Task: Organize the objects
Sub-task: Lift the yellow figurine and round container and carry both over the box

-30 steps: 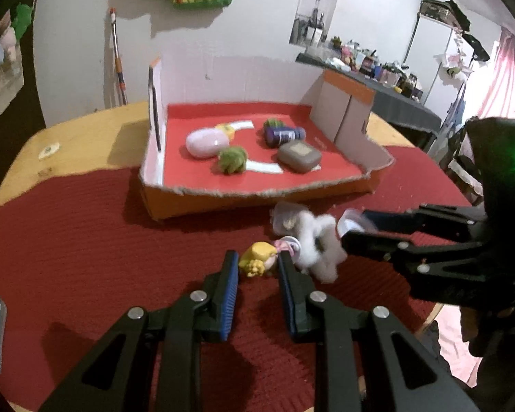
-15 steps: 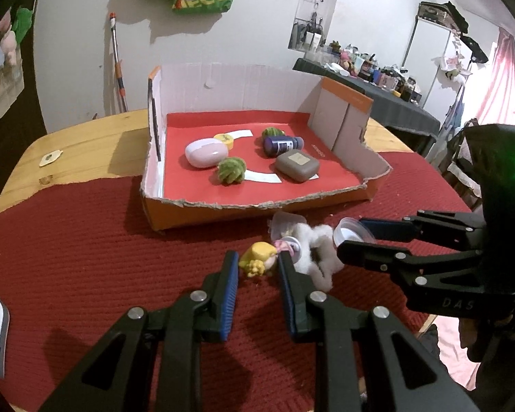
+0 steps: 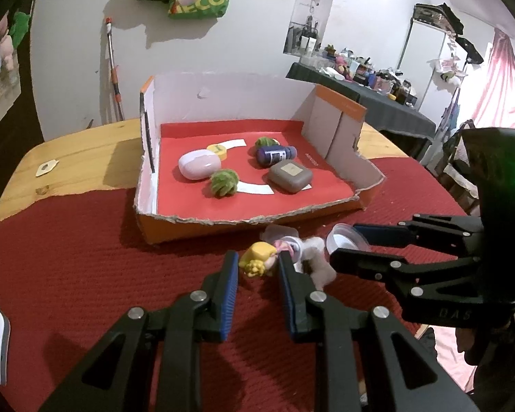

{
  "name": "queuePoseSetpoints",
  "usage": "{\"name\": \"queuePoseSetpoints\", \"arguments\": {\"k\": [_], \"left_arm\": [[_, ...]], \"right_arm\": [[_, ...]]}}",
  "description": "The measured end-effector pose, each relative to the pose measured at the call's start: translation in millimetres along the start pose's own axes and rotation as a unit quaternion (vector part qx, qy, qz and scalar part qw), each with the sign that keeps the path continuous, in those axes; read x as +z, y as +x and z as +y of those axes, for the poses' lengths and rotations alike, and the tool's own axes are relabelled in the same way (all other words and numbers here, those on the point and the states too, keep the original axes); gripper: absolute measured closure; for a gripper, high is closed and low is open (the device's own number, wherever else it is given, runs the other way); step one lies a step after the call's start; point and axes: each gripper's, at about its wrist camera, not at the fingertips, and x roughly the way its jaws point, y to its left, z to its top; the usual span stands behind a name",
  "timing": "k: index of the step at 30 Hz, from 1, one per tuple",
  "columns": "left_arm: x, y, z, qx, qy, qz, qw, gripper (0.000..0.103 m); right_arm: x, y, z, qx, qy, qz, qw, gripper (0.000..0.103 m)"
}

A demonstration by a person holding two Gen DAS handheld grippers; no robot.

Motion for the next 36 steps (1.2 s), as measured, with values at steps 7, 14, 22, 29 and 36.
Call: {"name": "queuePoseSetpoints", "arguments": {"k": [7, 14, 22, 29, 36], "left_arm": [[6.5, -1.8, -1.6, -0.003, 0.002, -0.009, 1.0000, 0.079], [14.3, -2.8, -5.0, -0.006, 0.008, -0.017, 0.9998, 0.079], [21.2, 3.4, -4.9, -0.007, 0.010, -0.015, 0.9998, 0.079], [34.8, 10.2, -0.9, -0.005, 0.009, -0.020, 0.9997, 0.079], [46.3, 20.5, 4.7, -0.004, 0.010, -0.019, 0.9998, 0.079]], "right_arm": [[4.2, -6.1, 0.1, 0.006, 0.001, -0.007, 1.000, 0.064], [10.4, -15.6, 2.2, 0.005, -0.008, -0.017, 1.000, 0.064], [20.6, -19.5, 0.5, 0.008, -0.012, -0.025, 1.000, 0.064], [31.3, -21.0, -6.0, 0.007, -0.013, -0.031, 0.999, 0.064], [46.7, -14.5, -18.9, 0.003, -0.013, -0.024, 1.000, 0.064]]}}
